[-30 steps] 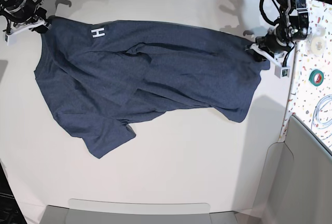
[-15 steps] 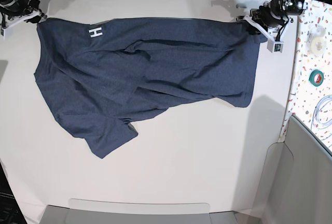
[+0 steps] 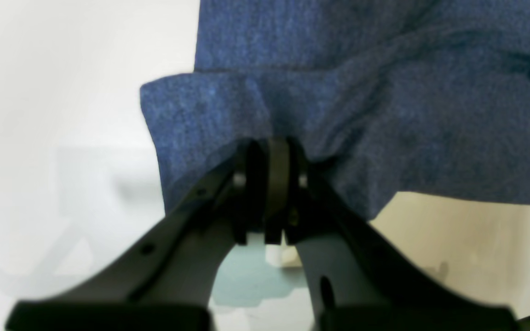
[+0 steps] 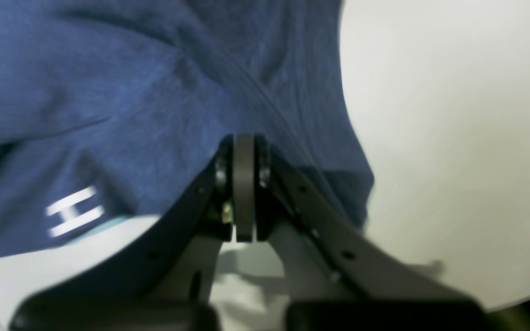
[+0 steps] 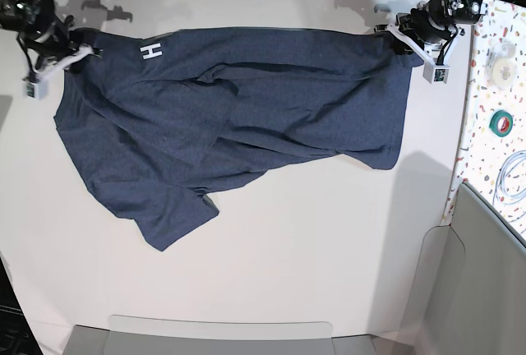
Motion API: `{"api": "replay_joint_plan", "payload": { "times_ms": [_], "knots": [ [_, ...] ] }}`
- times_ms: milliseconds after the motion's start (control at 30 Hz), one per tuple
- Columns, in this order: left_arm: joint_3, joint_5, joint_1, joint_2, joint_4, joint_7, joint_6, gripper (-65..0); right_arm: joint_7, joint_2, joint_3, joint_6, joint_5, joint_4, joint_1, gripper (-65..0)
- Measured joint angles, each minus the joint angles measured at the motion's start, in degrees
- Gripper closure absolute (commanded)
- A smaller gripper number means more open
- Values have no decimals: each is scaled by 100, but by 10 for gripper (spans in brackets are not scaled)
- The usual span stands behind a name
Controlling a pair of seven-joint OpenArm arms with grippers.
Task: Layout the t-shirt on the table in an organized manner, then fold the t-shirt properly
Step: 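Hold the shirt edge with both grippers and drag it away from the hem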
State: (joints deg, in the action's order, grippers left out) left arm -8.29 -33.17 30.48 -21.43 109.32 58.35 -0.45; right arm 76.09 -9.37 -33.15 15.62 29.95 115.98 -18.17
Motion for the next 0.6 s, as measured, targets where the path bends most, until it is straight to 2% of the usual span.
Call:
{"api": "replay_joint_plan", "payload": {
  "times_ms": [100, 233, 333, 600],
  "knots": [
    [0, -2, 0, -2, -2, 9, 0, -40, -597, -9, 804, -4, -1353, 0, -44, 0],
    [0, 2, -2, 0, -2, 9, 0, -40, -1075, 22, 1622, 0, -2830, -15, -289, 0],
    [0, 0, 0, -2, -4, -4, 0, -40, -1429, 42, 1869, 2, -3289, -254, -382, 0],
    [0, 0, 4, -2, -4, 2, 0, -40, -1781, -118, 1823, -24, -3381, -824, -328, 0]
  ]
}}
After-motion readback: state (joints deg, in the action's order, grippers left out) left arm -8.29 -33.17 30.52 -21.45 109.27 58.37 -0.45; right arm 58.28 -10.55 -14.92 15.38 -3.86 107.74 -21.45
